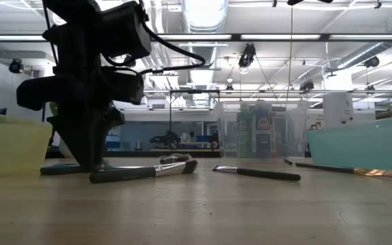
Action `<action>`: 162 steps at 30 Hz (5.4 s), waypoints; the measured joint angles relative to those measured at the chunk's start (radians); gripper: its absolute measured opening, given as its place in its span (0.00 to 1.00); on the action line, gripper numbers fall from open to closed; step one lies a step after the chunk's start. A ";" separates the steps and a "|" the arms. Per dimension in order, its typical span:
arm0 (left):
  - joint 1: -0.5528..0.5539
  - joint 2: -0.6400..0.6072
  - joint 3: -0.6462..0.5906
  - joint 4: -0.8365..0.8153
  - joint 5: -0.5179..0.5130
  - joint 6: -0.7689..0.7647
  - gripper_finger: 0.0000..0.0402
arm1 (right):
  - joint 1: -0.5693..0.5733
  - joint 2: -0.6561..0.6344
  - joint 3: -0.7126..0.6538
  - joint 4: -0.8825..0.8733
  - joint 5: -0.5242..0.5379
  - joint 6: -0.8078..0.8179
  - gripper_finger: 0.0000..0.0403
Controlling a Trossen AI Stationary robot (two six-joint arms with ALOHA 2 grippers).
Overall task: Pick & Place Paint Supplies
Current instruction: Put the gray and blue scissors into the yellow bin, then put the black eyeshadow brush into the green bin
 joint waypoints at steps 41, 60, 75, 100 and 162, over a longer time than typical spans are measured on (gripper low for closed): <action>-0.011 -0.013 0.011 -0.015 -0.046 -0.033 0.19 | 0.000 0.000 -0.001 0.034 0.003 0.003 0.57; -0.121 -0.283 0.165 -0.480 0.059 -0.270 0.19 | 0.000 0.000 -0.001 0.041 0.001 -0.022 0.57; -0.576 -0.479 -0.059 -0.397 -0.080 -1.491 0.18 | 0.000 0.000 -0.001 0.051 0.001 -0.038 0.57; -0.577 -0.478 -0.154 -0.257 -0.156 -1.657 0.59 | 0.000 0.000 -0.001 0.053 -0.010 -0.012 0.57; 0.023 0.349 0.577 -0.151 -0.104 -0.321 0.42 | 0.021 0.000 -0.001 0.050 -0.026 0.011 0.57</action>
